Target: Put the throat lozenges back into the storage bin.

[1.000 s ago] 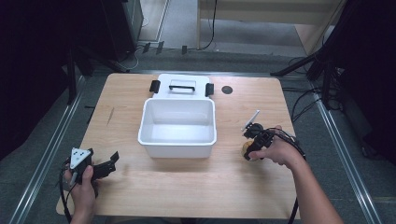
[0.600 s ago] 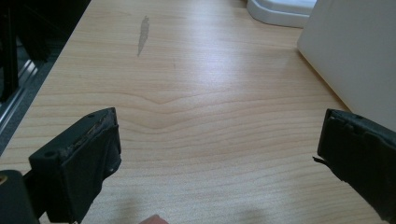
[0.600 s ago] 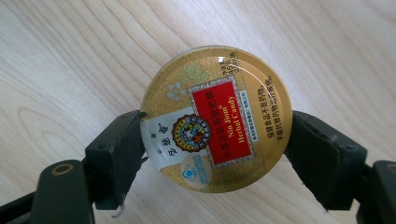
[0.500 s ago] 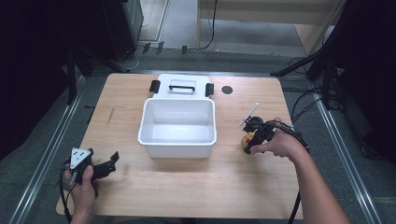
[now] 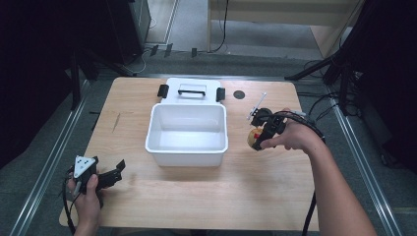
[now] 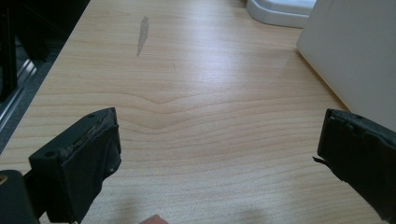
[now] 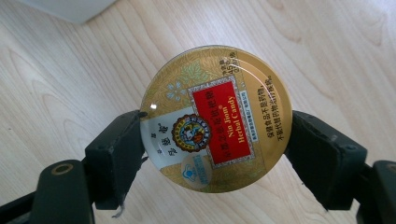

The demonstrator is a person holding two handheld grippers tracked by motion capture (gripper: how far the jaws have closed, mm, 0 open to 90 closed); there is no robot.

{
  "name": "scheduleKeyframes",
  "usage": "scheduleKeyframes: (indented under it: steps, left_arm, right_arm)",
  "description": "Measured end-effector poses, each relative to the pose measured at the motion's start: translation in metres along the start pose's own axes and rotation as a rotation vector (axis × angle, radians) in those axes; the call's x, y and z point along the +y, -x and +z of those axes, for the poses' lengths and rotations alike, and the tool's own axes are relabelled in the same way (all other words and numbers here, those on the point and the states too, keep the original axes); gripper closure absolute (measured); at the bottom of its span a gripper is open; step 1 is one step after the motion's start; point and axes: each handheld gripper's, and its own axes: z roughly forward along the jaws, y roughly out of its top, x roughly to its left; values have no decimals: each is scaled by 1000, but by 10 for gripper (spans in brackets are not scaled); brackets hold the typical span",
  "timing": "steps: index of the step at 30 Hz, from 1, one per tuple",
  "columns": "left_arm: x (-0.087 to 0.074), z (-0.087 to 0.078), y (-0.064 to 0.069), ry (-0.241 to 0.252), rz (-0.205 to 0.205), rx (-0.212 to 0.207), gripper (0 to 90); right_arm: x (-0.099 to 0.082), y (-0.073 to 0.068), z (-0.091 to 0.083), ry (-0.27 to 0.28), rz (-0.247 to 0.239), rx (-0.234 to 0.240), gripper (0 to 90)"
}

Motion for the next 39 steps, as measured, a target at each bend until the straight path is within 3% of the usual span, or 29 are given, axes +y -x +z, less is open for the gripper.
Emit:
scheduleKeyframes:
  steps: [39]
  left_arm:
    - [0,0,0,-2,3,-3,0]
  right_arm:
    - [59,-11,-51,19,-76,-31,221]
